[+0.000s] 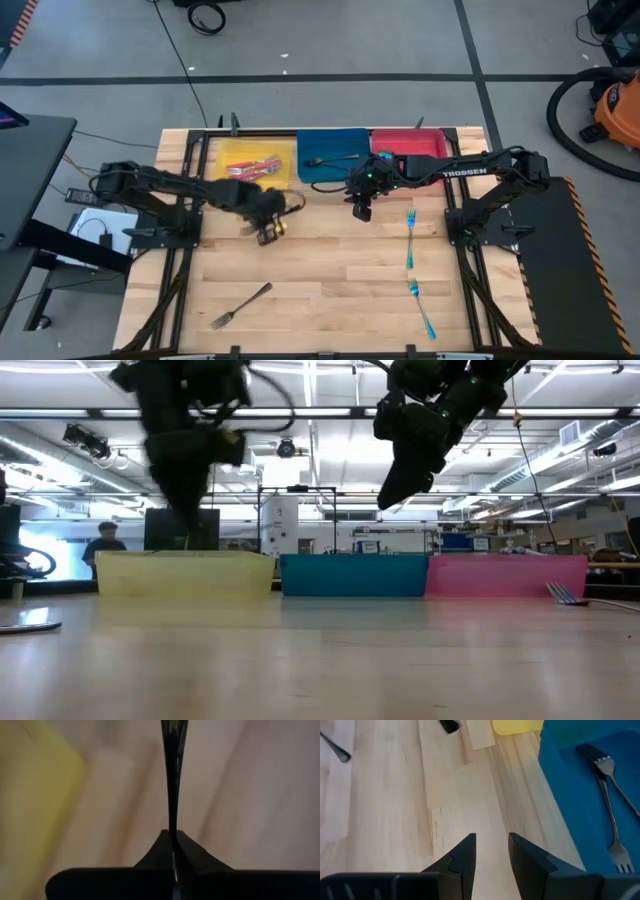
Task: Sort silverware by color (type)
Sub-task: Put the top black fork into the blue bin
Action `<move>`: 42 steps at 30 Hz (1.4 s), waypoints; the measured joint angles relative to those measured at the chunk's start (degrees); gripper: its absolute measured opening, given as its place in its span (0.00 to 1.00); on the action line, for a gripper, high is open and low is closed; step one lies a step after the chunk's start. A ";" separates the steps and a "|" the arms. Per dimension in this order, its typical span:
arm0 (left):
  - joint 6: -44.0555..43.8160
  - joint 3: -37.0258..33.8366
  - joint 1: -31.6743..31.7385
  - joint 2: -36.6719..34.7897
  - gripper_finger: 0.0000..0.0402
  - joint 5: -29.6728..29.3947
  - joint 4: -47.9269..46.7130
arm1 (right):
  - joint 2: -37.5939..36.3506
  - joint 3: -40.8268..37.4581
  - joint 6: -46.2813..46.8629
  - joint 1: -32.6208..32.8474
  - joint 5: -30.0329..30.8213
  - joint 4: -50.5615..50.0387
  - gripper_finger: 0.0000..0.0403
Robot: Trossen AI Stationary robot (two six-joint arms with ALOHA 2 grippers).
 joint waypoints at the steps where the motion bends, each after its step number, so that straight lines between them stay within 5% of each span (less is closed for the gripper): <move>1: 2.75 1.62 1.39 0.00 0.00 -0.62 0.42 | 0.00 0.00 0.82 0.00 -0.01 0.33 0.30; 11: 19.17 14.22 17.94 0.11 0.00 -1.40 9.74 | -0.37 0.00 2.85 0.64 0.55 6.84 0.30; 17: 24.18 17.00 26.28 2.01 0.00 5.53 14.16 | -5.49 0.00 -0.76 0.81 10.19 7.42 0.30; 21: 26.76 18.92 28.94 6.24 0.00 12.10 19.70 | -9.70 0.00 -4.81 -0.28 15.92 7.59 0.30; 31: 36.70 27.95 31.17 18.25 0.00 12.32 23.79 | -14.57 0.00 -10.23 -4.17 17.89 5.05 0.30; 42: 44.92 43.96 33.98 32.50 0.00 12.30 13.92 | -14.23 0.00 -11.71 -8.60 19.67 0.54 0.30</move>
